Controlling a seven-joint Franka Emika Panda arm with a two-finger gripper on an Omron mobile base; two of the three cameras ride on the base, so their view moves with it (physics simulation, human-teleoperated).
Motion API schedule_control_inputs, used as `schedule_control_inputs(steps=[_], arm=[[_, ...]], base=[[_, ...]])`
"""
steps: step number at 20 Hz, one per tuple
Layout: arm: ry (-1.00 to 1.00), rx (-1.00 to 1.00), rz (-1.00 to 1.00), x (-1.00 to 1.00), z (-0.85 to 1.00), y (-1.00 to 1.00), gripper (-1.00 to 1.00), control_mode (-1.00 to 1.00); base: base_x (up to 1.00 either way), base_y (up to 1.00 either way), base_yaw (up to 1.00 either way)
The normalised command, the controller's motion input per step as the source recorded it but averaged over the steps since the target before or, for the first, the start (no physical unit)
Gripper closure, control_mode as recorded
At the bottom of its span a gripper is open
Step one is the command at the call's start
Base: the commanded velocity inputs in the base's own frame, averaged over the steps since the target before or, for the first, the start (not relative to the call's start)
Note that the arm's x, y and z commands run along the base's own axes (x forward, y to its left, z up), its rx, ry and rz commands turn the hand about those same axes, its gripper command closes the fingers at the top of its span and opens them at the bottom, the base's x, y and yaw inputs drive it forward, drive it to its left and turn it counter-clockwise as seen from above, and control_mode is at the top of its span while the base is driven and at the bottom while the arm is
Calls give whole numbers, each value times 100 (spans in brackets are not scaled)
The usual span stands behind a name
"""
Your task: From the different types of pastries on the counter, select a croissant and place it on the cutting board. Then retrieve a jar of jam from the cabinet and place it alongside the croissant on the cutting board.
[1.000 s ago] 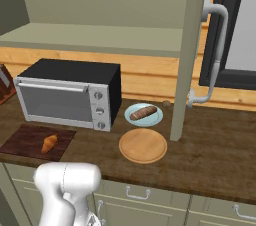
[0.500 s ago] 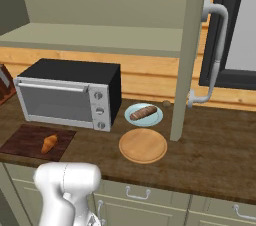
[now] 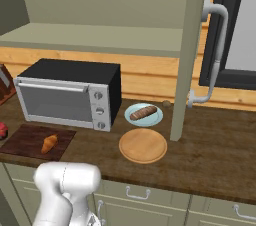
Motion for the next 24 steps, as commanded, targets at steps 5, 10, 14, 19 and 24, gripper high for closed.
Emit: schedule_control_inputs(steps=[5, 10, 14, 19, 24], arm=[[0, 0, -5, 80, -80, 11, 100, -100], [0, 0, -4, 78, -68, 9, 100, -100], [0, -4, -3, 60, -94, 24, 100, -100], [0, 0, -4, 56, -58, 55, 100, -100], [1, -2, -4, 28, -51, 54, -100, -100]], base=[[0, 0, 0], [0, 0, 0], [0, 0, 0], [0, 0, 0], [0, 0, 0]])
